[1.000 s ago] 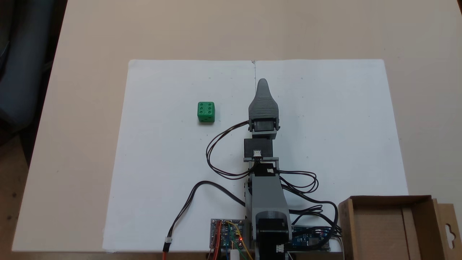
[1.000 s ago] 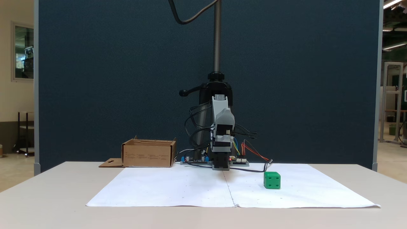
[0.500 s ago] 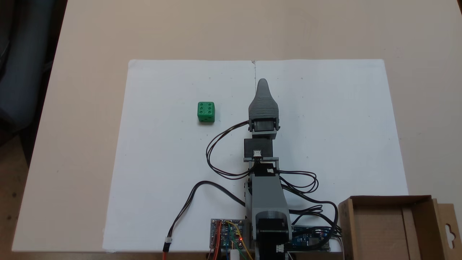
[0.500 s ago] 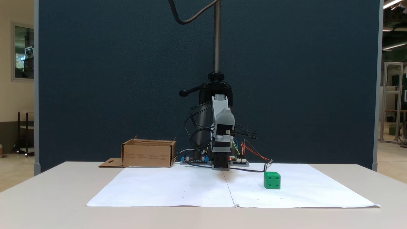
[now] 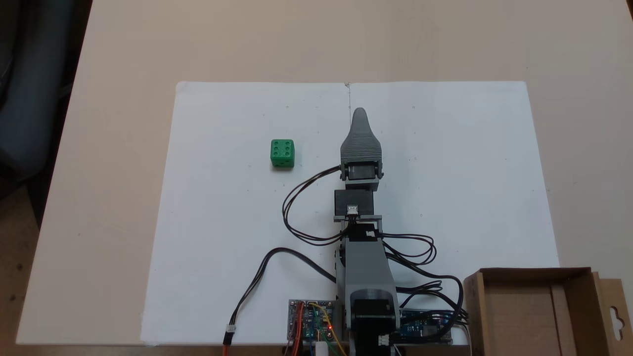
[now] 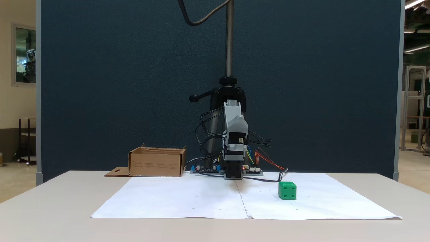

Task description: Grasp a green dice and put it in the bin.

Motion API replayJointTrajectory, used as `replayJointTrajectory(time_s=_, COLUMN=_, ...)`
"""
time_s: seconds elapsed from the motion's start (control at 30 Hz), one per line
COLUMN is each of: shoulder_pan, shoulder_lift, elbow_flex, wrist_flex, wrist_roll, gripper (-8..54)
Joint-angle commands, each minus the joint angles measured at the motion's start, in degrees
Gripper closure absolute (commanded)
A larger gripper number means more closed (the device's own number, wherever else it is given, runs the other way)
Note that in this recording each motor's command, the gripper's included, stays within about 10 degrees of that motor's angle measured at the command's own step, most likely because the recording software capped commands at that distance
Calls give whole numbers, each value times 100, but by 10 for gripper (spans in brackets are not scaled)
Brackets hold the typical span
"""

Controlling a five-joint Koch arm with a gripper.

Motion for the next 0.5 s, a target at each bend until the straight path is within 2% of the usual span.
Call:
replayJointTrajectory(time_s=0.0, shoulder_pan=-97, shoulder_lift=624, elbow_flex=378, wrist_flex=-123, wrist_roll=-211, gripper=21)
replayJointTrajectory(time_s=0.47, shoulder_pan=-97, shoulder_lift=624, elbow_flex=378, wrist_flex=-79, wrist_roll=-211, gripper=21)
